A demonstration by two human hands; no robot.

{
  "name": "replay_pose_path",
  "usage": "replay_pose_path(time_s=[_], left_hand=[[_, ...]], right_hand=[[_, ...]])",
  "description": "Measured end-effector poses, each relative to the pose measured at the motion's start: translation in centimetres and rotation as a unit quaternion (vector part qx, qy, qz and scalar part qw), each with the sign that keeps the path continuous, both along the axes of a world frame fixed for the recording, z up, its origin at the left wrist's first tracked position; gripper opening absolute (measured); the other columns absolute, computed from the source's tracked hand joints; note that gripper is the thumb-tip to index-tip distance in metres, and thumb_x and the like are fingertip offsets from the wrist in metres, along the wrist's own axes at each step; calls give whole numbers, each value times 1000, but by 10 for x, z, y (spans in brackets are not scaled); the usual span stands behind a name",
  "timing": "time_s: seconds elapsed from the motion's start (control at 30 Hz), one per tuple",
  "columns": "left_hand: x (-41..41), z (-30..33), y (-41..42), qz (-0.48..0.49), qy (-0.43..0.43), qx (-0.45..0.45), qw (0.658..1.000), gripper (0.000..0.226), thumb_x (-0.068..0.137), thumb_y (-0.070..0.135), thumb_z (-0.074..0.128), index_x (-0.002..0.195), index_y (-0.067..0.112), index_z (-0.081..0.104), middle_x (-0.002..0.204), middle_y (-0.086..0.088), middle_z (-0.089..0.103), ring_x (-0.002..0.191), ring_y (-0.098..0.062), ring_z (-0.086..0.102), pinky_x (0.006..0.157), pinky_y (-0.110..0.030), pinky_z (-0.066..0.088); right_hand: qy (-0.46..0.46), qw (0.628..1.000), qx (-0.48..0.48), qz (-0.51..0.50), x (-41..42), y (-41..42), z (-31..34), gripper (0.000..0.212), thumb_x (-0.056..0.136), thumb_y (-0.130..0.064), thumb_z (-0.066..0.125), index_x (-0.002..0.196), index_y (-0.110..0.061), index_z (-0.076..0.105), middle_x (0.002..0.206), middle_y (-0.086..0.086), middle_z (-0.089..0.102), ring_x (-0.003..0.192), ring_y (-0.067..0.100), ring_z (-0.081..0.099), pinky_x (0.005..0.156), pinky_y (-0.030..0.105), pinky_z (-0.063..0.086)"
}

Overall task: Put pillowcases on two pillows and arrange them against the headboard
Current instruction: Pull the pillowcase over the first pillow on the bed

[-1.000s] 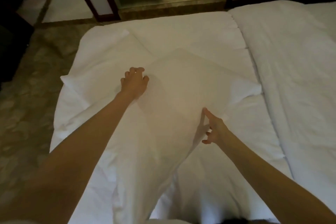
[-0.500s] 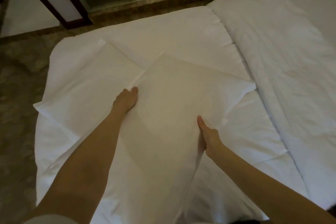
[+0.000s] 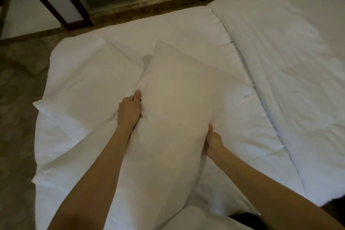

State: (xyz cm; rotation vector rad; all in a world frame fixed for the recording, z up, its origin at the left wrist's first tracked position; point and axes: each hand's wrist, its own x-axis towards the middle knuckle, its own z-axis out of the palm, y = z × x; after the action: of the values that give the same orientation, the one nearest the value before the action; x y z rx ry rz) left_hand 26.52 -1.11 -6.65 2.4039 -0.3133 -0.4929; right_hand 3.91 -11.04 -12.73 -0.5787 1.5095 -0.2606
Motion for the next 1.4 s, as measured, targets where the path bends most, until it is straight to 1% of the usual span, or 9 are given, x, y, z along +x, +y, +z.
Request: replay_pose_path(time_s=[0.17,0.3,0.43,0.63,0.8,0.93,1.07,1.23,1.4], left_hand=[[-44,38,-5,28,-16,-154,988,44,96,41,47,60,17,56,58,1,56,66,-22,56,70,-31,43],[-87,57,-9,36,-12,-222,974,50,93,47,47,58,12,53,61,-7,56,65,-21,54,69,-39,48],[-143,67,-25,54,12,-287,956,49,93,43,48,51,19,45,56,-4,49,62,-17,48,62,-33,40],[-243,73,-55,101,37,-317,942,49,97,39,46,53,18,37,54,-3,43,51,-13,40,57,-31,33],[-344,72,-85,154,51,-324,932,51,98,38,44,54,14,37,54,-6,41,53,-17,36,55,-33,30],[-429,71,-108,177,72,-327,926,52,98,35,44,52,17,29,49,1,34,51,-16,31,57,-33,29],[-490,70,-121,178,88,-325,925,52,98,34,44,49,20,35,43,10,40,51,-13,37,56,-30,34],[-518,62,-136,174,101,-318,926,51,97,34,43,48,21,36,48,7,40,54,-14,37,61,-33,34],[-526,53,-163,171,103,-308,930,49,97,34,43,52,16,38,55,2,44,58,-14,42,63,-32,38]], right_hand=[[-53,997,-5,-46,-31,-1,8,46,94,-44,51,116,-5,63,94,9,70,98,38,65,89,54,53],[-48,993,-89,-68,-68,-21,37,39,93,-42,55,115,-12,63,96,6,70,92,32,66,81,41,54],[-38,976,-195,-84,-117,-62,75,38,96,-43,50,104,-8,64,86,5,66,83,25,63,72,33,47],[-22,948,-311,-62,-199,-121,129,43,93,-43,48,78,-5,60,77,13,62,72,25,57,66,35,42],[-46,930,-364,-24,-286,-169,146,51,91,-42,53,53,-15,33,54,3,38,58,19,39,56,34,34],[-48,925,-376,13,-361,-197,152,55,93,-41,53,52,-18,24,50,-1,30,50,16,31,53,30,29],[-31,933,-359,24,-415,-215,142,54,91,-41,52,50,-19,24,49,-1,30,57,20,33,58,33,30],[-20,939,-342,29,-451,-233,126,52,93,-38,52,52,-17,28,53,2,33,57,19,35,61,33,31],[-6,945,-326,33,-468,-260,126,50,94,-36,52,53,-14,33,53,1,38,52,16,38,52,26,34]])
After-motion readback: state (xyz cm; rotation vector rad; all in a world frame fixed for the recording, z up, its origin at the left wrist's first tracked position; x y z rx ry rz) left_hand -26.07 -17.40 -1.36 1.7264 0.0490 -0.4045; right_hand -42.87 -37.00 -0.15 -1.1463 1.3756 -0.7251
